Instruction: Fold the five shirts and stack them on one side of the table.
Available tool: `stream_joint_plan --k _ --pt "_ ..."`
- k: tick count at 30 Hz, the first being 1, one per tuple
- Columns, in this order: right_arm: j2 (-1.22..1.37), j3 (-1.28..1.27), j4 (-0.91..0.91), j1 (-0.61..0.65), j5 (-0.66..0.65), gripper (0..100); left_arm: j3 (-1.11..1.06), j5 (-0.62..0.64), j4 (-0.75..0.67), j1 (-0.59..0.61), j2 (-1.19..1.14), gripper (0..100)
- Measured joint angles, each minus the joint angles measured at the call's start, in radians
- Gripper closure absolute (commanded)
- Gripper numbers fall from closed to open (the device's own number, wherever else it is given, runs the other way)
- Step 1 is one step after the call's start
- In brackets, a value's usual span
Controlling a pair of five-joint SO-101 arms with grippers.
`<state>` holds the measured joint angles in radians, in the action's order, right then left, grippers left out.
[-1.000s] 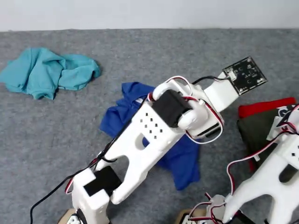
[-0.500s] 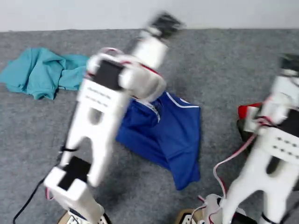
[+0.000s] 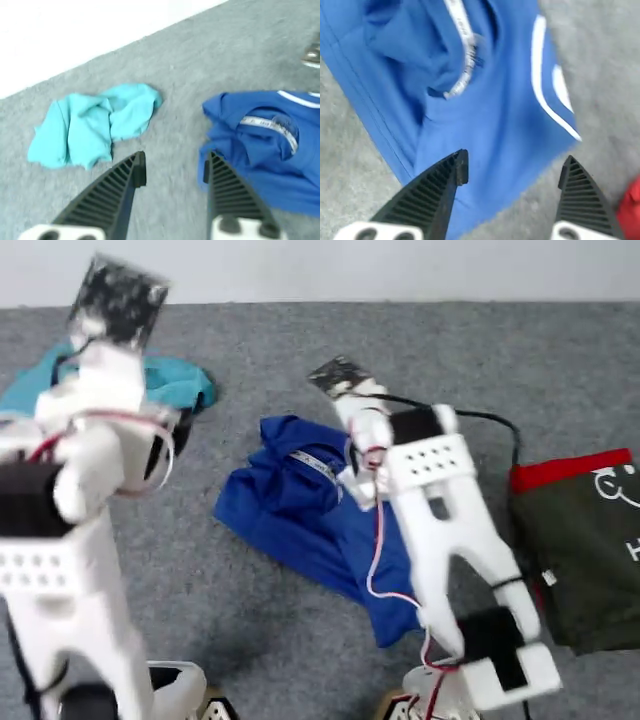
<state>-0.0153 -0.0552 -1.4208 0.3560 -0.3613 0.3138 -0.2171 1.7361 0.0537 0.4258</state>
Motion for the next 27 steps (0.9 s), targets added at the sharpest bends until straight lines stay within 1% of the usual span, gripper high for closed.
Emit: stream_joint_plan --k 3,6,12,19,27 --pt "0.081 0.114 0.003 0.026 0.0 70.3 -0.114 0.0 -0.008 0.002 0.11 82" --pt "0.173 0.216 0.025 0.025 0.0 70.3 -0.207 0.0 -0.071 0.008 0.196 82" --pt "0.37 0.37 0.031 0.058 0.0 70.3 -0.362 0.0 -0.175 0.008 0.267 82" --pt "0.497 0.434 0.061 0.17 -0.003 70.3 -0.382 -0.002 -0.193 0.008 0.27 82" --pt "0.629 0.445 0.245 0.167 -0.005 70.3 -0.384 -0.002 -0.193 0.008 0.27 82"
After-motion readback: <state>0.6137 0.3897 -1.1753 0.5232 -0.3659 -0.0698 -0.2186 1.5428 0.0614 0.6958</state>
